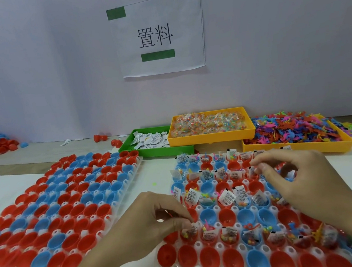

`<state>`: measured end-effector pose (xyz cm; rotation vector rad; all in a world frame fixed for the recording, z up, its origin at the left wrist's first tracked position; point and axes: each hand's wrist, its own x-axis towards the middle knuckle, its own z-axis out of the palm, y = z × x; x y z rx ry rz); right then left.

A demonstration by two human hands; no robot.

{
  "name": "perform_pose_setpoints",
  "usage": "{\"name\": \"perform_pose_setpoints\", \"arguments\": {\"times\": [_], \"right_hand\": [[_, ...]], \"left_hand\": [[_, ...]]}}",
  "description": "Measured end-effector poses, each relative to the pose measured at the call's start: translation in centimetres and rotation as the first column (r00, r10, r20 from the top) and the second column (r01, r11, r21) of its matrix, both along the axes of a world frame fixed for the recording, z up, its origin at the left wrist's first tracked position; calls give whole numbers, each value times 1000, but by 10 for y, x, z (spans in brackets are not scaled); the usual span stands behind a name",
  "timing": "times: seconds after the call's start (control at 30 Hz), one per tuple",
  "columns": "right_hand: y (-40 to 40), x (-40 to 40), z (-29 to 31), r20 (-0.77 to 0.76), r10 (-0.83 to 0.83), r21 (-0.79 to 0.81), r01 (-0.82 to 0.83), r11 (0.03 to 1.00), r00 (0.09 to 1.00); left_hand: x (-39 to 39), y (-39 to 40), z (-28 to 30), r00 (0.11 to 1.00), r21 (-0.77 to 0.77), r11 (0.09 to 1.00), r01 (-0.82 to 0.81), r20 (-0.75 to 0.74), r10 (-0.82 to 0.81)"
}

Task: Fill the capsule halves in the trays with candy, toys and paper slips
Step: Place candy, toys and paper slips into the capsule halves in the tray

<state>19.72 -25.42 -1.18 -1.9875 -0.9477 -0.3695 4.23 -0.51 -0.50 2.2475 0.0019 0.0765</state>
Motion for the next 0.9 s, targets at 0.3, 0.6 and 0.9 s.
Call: {"name": "perform_pose_setpoints", "arguments": {"times": [0.3, 0.6, 0.9], "right_hand": [[0, 1, 0, 1, -7, -4, 7, 1000, 1000], [-5, 9, -1, -31, -78, 5, 78, 997, 996], [-40, 55, -12, -171, -483, -70, 478, 876, 859]], "left_hand": [[2, 5, -5, 999, 118, 992, 41, -9, -40], [12, 14, -4, 991, 23, 999, -30, 134, 27], [96, 31, -26, 804, -280, 761, -586, -78, 590]]}}
